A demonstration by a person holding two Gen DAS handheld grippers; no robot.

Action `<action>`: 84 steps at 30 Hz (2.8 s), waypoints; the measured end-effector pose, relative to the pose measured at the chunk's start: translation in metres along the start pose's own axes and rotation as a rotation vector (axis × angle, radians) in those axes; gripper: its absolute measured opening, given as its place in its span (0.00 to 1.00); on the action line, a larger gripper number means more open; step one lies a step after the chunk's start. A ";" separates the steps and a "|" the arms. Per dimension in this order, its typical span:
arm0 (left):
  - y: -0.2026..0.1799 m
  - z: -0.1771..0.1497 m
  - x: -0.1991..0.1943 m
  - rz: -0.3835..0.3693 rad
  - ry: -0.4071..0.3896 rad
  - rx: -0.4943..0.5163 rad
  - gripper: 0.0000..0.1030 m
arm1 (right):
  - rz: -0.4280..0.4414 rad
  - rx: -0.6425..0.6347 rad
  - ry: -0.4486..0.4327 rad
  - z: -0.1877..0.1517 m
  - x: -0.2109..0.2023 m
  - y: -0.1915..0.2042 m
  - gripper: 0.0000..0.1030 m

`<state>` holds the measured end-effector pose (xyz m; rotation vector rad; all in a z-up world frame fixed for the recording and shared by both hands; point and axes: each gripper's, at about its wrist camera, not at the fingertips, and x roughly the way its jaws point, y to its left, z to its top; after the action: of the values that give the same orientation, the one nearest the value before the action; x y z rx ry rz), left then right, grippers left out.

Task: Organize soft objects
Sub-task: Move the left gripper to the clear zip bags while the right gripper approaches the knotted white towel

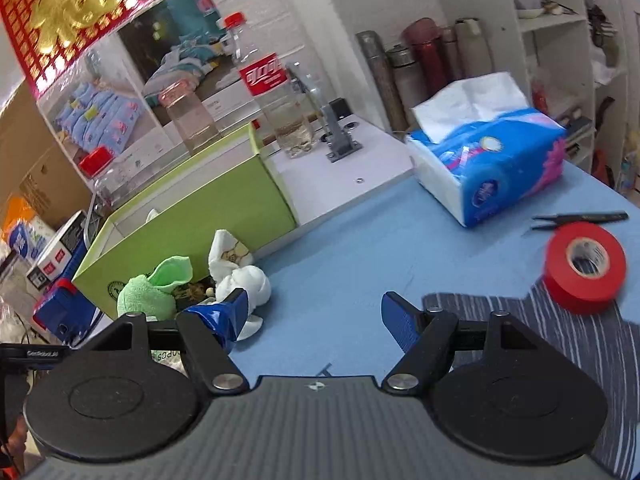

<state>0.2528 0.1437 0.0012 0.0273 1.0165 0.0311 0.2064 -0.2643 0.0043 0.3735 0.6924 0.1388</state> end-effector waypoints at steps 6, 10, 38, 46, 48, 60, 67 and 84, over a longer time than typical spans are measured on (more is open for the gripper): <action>0.058 -0.019 0.001 0.044 0.015 -0.163 0.97 | 0.040 -0.138 0.085 0.021 0.044 0.034 0.58; 0.071 -0.027 -0.010 -0.006 -0.013 -0.234 0.97 | 0.027 -0.255 0.181 0.024 0.086 0.060 0.58; 0.030 -0.010 -0.027 -0.160 -0.057 -0.056 0.97 | -0.051 -0.228 0.160 0.014 0.033 -0.005 0.59; 0.000 0.009 0.008 -0.149 0.012 0.119 0.97 | -0.074 -0.198 0.182 0.013 0.039 -0.013 0.59; 0.009 0.009 0.014 -0.116 0.013 0.081 0.97 | -0.067 -0.208 0.178 0.014 0.040 -0.011 0.59; 0.030 0.001 0.031 -0.072 0.032 0.152 0.97 | -0.030 -0.205 0.191 0.014 0.050 -0.007 0.59; 0.047 -0.010 0.036 -0.100 0.011 0.140 0.99 | -0.051 -0.189 0.181 0.016 0.047 -0.014 0.59; 0.054 -0.030 0.030 -0.185 -0.083 0.219 0.99 | -0.024 -0.379 0.221 0.018 0.092 0.013 0.59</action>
<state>0.2427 0.1991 -0.0380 0.1331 0.9326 -0.2486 0.2879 -0.2352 -0.0328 -0.0147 0.8688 0.2859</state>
